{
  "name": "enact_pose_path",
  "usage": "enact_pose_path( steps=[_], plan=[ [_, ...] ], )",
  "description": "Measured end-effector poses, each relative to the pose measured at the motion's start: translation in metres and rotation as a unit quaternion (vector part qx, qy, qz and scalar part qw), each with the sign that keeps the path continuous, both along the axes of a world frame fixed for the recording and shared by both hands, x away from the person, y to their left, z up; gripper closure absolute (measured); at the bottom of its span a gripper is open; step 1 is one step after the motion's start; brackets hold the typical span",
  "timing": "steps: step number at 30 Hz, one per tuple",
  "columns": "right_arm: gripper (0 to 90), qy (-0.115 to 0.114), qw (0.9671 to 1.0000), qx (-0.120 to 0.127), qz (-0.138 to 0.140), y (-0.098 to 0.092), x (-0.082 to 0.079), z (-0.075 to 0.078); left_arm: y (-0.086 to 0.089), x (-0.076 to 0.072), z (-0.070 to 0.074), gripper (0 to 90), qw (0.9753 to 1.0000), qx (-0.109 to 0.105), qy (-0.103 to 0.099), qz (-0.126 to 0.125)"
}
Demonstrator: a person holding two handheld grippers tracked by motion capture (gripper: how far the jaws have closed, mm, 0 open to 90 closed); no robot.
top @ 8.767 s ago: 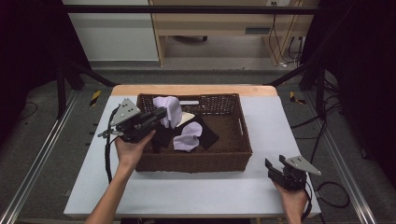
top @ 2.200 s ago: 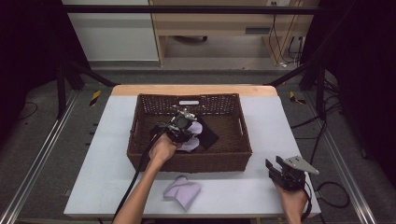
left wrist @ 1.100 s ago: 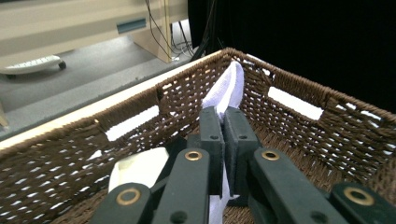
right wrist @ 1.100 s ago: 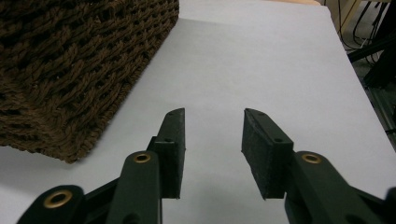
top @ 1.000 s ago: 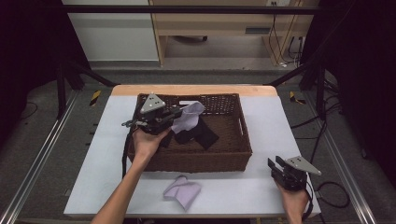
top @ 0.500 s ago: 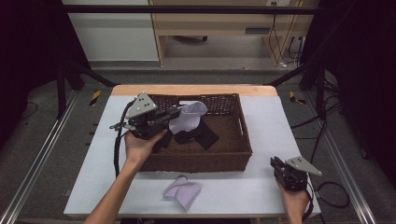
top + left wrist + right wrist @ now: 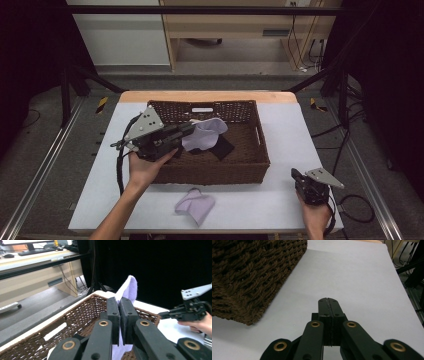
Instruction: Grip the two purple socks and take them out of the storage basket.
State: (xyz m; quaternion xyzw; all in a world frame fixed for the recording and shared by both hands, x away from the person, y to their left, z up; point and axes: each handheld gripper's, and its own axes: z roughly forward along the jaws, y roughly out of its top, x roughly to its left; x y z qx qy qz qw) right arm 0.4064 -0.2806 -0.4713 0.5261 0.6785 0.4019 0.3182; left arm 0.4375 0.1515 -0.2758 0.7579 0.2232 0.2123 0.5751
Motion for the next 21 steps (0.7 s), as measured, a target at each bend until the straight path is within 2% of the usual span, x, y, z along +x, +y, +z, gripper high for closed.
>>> enact_pose_path(
  steps=[1, 4, 5, 6, 9, 11, 21],
  plan=[
    [89.4, 0.000, 1.0000, 0.000, 0.000, 0.000, 0.000, 0.000, 0.000, -0.002, 0.000, 86.4, 1.0000, 0.001, 0.000, -0.002],
    [75.1, 0.006, 1.0000, 0.006, -0.003, 0.000, 0.000, 0.000, 0.001, -0.009, 0.001, 86.4, 0.9999, -0.001, -0.001, -0.012],
    [64.6, 0.005, 0.9999, 0.004, -0.009, 0.000, 0.001, -0.001, 0.001, -0.011, 0.002, 86.4, 0.9999, -0.001, -0.001, -0.015],
    [58.2, 0.008, 0.9998, 0.003, -0.018, 0.000, 0.001, -0.001, 0.001, -0.013, 0.002, 86.4, 0.9998, -0.001, -0.001, -0.018],
    [44.4, 0.014, 0.9992, 0.009, -0.038, -0.002, 0.003, -0.001, 0.002, -0.020, 0.002, 86.4, 0.9996, -0.001, -0.004, -0.027],
    [41.7, 0.016, 0.9989, 0.016, -0.042, -0.003, 0.003, -0.001, 0.002, -0.024, 0.001, 86.4, 0.9995, 0.000, -0.004, -0.032],
    [38.7, 0.015, 0.9988, 0.013, -0.044, -0.002, 0.003, -0.002, 0.007, -0.040, -0.014, 86.4, 0.9984, 0.001, 0.011, -0.055]
  ],
)
